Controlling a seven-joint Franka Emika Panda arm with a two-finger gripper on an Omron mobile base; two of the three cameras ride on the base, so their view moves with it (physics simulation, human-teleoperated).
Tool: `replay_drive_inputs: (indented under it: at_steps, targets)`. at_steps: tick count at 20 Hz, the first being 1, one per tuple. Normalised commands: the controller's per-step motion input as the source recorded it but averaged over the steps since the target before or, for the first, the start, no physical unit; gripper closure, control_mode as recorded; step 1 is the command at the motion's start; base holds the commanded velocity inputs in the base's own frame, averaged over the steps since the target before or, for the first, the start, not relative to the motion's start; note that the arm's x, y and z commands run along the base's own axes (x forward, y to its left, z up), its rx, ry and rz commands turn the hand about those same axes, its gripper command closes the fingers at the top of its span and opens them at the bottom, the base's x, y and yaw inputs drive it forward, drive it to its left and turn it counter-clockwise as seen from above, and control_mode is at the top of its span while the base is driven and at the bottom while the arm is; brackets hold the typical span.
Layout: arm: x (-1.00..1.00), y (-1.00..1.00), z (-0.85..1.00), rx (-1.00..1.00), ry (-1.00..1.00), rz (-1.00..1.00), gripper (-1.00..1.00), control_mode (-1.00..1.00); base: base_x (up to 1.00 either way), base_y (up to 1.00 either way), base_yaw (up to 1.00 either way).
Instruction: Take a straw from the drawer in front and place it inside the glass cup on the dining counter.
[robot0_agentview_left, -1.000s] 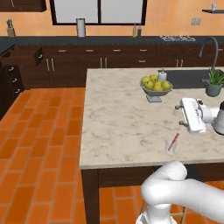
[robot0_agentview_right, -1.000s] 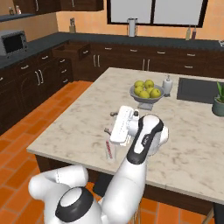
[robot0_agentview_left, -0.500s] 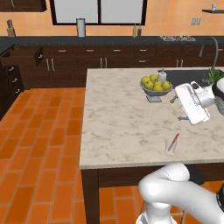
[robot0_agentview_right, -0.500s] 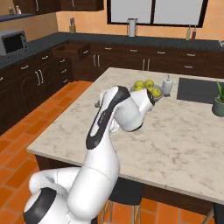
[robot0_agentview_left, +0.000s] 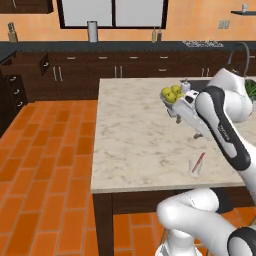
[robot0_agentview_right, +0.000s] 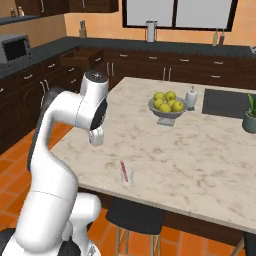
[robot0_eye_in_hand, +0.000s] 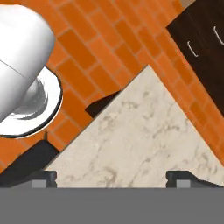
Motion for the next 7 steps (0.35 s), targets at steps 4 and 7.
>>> replay_drive_inputs:
  at_steps: [4,7]
  targets:
    - [0.00,0.75,-0.22,-0.59,0.00,0.00,-1.00,-1.00,0.00,0.00,0.00]
    - [0.00,0.64,-0.32,-0.42,0.11,0.00,-1.00,-1.00,0.00,0.00,0.00]
